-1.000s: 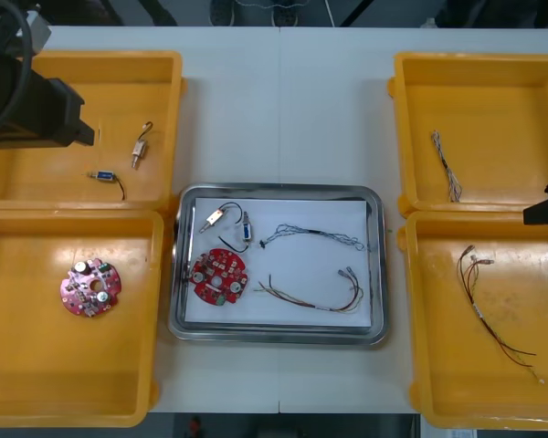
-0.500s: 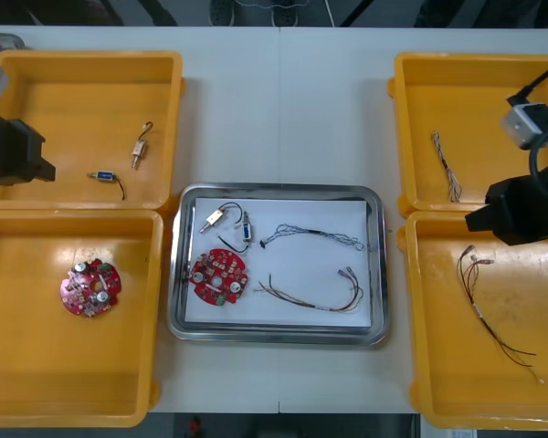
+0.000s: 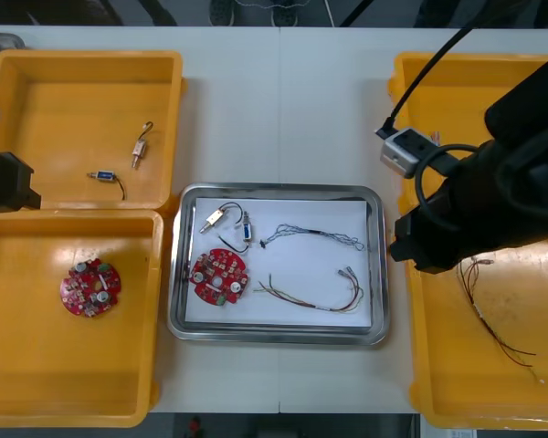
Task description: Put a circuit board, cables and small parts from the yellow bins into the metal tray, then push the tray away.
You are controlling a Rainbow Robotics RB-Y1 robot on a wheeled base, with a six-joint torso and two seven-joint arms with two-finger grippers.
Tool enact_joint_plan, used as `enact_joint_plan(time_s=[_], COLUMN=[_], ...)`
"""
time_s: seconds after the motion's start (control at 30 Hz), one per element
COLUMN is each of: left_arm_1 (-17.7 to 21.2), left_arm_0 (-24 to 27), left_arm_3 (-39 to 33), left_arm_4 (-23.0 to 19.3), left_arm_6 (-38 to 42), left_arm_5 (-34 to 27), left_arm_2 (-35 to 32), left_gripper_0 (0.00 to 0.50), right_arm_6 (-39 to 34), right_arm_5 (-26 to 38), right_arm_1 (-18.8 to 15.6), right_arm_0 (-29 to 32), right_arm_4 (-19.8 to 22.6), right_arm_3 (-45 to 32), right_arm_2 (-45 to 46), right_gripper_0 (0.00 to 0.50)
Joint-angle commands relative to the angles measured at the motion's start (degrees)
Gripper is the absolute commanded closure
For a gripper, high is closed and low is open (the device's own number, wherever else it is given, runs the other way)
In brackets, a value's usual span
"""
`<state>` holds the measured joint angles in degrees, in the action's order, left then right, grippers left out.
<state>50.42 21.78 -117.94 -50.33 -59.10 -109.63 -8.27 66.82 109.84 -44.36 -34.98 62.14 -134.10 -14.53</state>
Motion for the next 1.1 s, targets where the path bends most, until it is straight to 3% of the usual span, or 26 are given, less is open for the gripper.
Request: enact_joint_plan(time_s=[0.03,0.33,0.5,0.77,1.1], left_arm_1=[1.96,2.05,2.05,2.05,2.05], left_arm_0=[-1.56,-1.83,-2.09,-2.18,-2.44], left_arm_3=[0.34,0.25,-0.01,-0.27,-0.45], left_arm_4=[0.67,-1.52,-2.05,-2.14,-2.14], left_arm_6=[-6.37,-7.52,-7.78,-7.87,-7.96], left_arm_5=[-0.37,-0.37,-0.37,-0.37,-0.37], left_arm_2=[-1.93,-5.09,-5.88,-6.06,-6.15], left_gripper_0=[0.000,0.000,0.000,0.000,0.000], right_arm_6=[0.68,3.93,11.58,21.34,26.26], right_arm_5=[0.16,0.16,0.16,-2.52,-7.97], right_arm_1=[2.17,8.68,10.87,11.67,14.04], right_arm_0=[-5.98,-11.08,-12.04,-12.22,-12.48], right_arm_4=[-2.81,-10.11,-14.59,-16.52,-18.02], right_arm_3=[-1.78,-0.90,-0.29,2.61,6.74], right_arm_2=[-8.32,-22.21,-27.48,-33.64,-38.47], right_gripper_0=[0.000,0.000,0.000,0.000,0.000])
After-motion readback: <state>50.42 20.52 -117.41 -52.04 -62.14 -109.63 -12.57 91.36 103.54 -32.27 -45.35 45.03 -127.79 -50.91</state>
